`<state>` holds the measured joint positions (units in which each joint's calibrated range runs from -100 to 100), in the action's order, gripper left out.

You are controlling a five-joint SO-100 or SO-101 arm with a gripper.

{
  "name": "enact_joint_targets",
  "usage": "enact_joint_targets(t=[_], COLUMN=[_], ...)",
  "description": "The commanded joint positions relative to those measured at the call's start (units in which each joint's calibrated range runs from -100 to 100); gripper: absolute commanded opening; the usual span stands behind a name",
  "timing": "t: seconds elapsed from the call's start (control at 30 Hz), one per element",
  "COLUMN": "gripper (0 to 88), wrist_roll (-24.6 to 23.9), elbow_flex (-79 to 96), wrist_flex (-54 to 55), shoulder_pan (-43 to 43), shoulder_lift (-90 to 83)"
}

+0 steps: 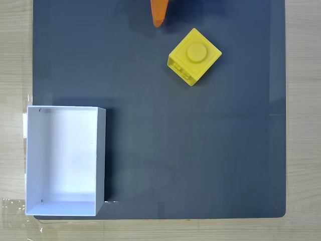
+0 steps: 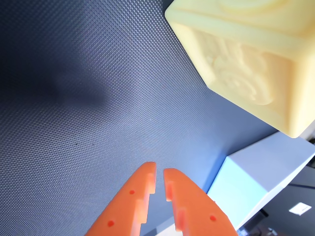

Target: Grasp a yellow block and put it in the box

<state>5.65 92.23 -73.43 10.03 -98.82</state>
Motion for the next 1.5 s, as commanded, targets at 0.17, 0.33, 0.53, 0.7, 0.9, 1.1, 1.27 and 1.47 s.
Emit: enact_joint_targets(t=[0.17, 0.33, 0.53, 0.7, 0.9, 1.1, 1.27, 1.47], gripper=[2.5, 2.5, 2.5, 2.5, 2.5, 3.1, 3.2, 3.3], wrist_roll=[0.3, 0.2, 0.2, 0.3, 0.1, 0.0, 0.2, 0.3], elbow_flex=[-0.1, -0.1, -0.2, -1.0, -10.4, -28.5, -46.9, -71.1], wrist_flex=[-0.5, -0.5, -0.5, 0.3, 4.1, 6.7, 4.9, -7.3], shoulder_pan=[0.6, 0.6, 0.7, 0.8, 0.8, 0.8, 0.8, -1.1], shoulder_lift=[-0.2, -0.2, -0.2, 0.8, 11.4, 34.2, 52.5, 69.1])
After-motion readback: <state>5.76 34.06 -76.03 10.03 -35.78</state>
